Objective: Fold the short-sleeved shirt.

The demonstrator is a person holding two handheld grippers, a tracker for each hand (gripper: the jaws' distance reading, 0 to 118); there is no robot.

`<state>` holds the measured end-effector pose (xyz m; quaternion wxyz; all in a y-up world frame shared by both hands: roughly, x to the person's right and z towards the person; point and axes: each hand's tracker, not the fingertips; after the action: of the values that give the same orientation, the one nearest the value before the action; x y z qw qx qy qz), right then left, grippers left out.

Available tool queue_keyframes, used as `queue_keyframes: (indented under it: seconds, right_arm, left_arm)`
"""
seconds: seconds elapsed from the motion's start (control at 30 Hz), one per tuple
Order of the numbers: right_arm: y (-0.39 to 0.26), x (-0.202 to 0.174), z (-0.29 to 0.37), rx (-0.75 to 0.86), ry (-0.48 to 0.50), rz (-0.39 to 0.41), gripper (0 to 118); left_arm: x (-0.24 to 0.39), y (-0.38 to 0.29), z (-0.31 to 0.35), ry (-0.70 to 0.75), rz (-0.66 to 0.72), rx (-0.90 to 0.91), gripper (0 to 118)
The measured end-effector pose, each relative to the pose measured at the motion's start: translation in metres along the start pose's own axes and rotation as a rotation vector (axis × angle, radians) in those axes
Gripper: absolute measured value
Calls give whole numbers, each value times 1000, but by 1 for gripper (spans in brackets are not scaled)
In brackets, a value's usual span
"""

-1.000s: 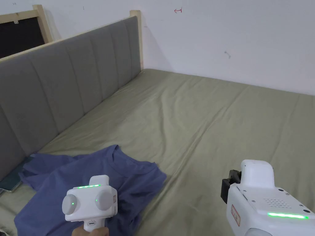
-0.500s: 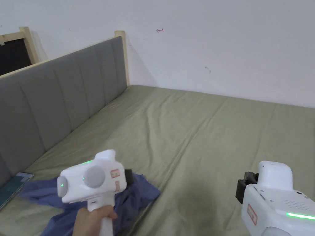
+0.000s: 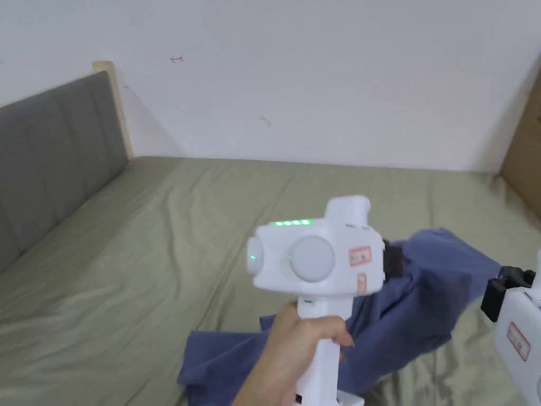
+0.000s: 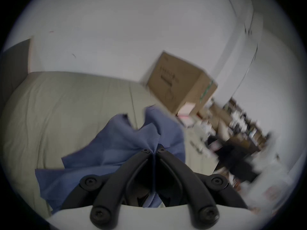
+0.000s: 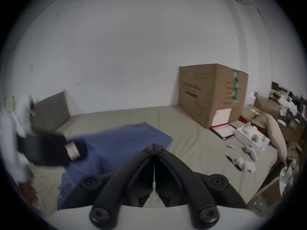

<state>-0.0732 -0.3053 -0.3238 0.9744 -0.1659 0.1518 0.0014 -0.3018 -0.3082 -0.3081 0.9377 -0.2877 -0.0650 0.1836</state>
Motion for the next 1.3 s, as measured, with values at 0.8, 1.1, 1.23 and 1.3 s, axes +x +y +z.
queue_keyframes:
  seconds: [0.8, 1.1, 1.23, 1.3]
  right_arm:
    - [-46, 33, -37, -204, -22, -26, 1]
    - [-57, -5, -63, -262, 49, 47, 1]
    - [-64, -14, -73, -289, 70, 79, 1]
    - [-68, -17, -79, -308, 73, 86, 1]
  left_arm:
    - [-52, -86, -45, 229, 37, -254, 0]
    - [-177, -63, 12, 525, 166, -199, 39]
    - [-242, -66, -1, 705, 200, -266, 107]
    - [-264, -72, -11, 693, 270, -307, 103]
